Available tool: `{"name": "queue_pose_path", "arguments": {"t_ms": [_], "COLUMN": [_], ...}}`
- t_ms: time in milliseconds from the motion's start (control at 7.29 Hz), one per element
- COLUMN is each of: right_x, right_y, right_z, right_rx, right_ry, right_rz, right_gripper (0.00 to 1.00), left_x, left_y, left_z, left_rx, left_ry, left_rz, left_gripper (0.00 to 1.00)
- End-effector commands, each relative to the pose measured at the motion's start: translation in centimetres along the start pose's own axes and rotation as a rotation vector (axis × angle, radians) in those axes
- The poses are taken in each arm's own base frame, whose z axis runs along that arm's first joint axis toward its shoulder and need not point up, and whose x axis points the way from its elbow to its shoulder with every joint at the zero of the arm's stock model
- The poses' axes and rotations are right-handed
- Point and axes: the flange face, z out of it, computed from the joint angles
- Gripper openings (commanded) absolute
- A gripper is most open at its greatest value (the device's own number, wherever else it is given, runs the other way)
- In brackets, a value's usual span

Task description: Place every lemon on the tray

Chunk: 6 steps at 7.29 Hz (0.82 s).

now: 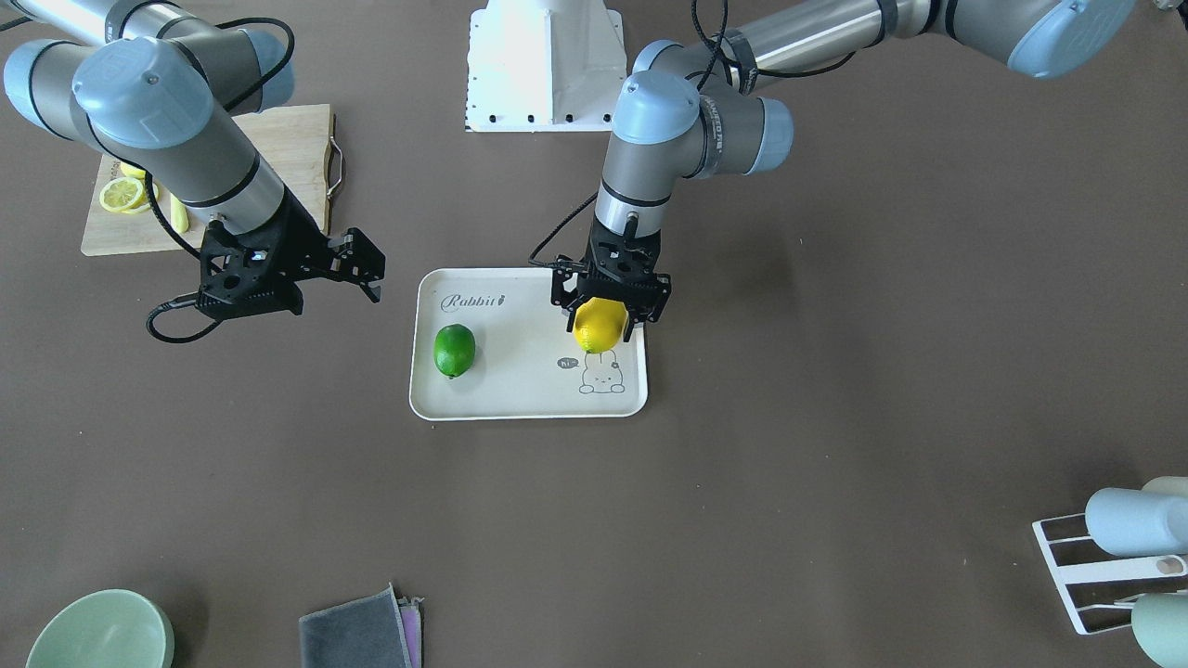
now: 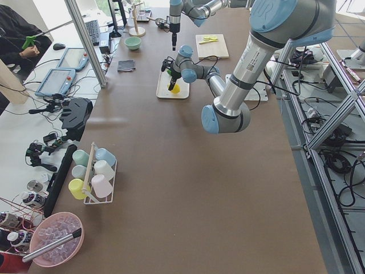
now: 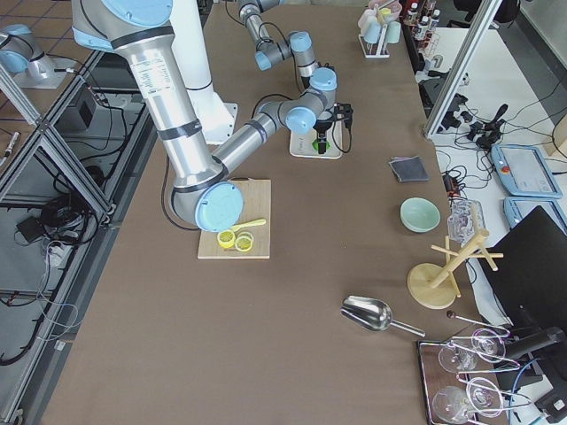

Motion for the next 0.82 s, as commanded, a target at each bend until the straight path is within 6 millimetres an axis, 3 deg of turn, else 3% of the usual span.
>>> {"name": "queue_pose_path", "arguments": {"t_ms": [0, 137, 274, 411, 548, 685], "right_x": [5.9, 9.3, 12.6, 15.0, 17.7, 20.9], "right_y": [1.7, 2.2, 2.5, 2.9, 4.1, 2.6], "right_z": [-1.9, -2.2, -3.3, -5.1, -5.4, -6.6], "right_rx": [0.009, 0.021, 0.028, 0.054, 0.035, 0.053], "right_ry": [0.037, 0.073, 0.094, 0.112, 0.135, 0.163], "right_rz": [-0.095, -0.072, -0.034, -0.013, 0.024, 0.019], "right_gripper": [1.00, 1.00, 1.00, 1.00, 1.00, 1.00], "left_x": [0.3, -0.5, -3.6, -9.5, -13.2, -19.4], "left_y": [-0.5, -2.5, -5.4, -7.0, -9.1, -10.2], "left_z": [-0.7, -2.8, -5.8, -7.0, -10.1, -11.7], "left_rx": [0.034, 0.069, 0.118, 0.111, 0.158, 0.187], "left_ry": [0.023, 0.037, 0.038, 0.014, 0.003, -0.064], "left_rz": [-0.017, -0.027, -0.054, -0.058, -0.032, 0.047], "left_gripper": [0.98, 0.98, 0.98, 0.98, 0.98, 0.98]}}
